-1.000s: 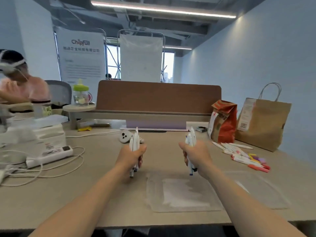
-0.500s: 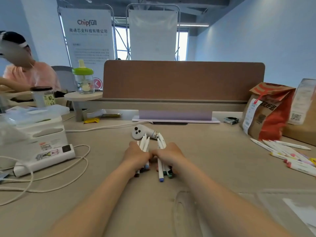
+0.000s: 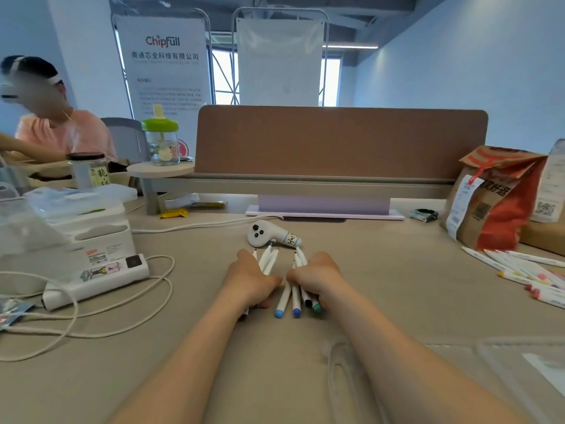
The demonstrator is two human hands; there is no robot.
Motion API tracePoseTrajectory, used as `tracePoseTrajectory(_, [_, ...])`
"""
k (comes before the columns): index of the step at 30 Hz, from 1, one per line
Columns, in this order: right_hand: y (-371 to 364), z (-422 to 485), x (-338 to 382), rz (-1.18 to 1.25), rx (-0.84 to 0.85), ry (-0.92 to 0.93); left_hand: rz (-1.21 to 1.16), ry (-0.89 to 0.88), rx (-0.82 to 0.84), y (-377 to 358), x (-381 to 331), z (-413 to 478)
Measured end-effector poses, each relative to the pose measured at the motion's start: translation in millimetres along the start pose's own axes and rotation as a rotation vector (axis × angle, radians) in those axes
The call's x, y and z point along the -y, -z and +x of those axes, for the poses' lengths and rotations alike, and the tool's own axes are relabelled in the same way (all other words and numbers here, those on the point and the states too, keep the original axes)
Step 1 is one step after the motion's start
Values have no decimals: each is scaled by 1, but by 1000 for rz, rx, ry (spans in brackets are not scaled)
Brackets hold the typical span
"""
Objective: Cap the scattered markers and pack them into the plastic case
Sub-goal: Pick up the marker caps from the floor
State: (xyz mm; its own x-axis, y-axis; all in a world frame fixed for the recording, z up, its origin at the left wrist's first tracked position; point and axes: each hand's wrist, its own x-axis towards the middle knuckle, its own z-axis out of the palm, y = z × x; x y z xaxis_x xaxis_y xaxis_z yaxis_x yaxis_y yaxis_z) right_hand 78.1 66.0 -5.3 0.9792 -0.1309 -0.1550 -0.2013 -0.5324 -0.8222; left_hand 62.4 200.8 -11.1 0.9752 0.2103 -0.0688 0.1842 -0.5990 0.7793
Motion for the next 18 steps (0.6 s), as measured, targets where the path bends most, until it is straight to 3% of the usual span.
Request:
tracePoseTrajectory(9, [10, 1, -4, -227, -64, 21, 282, -63, -23, 1, 1, 0])
tracePoseTrajectory(18, [15, -1, -6, -362, -71, 56, 355, -98, -61, -5, -1, 2])
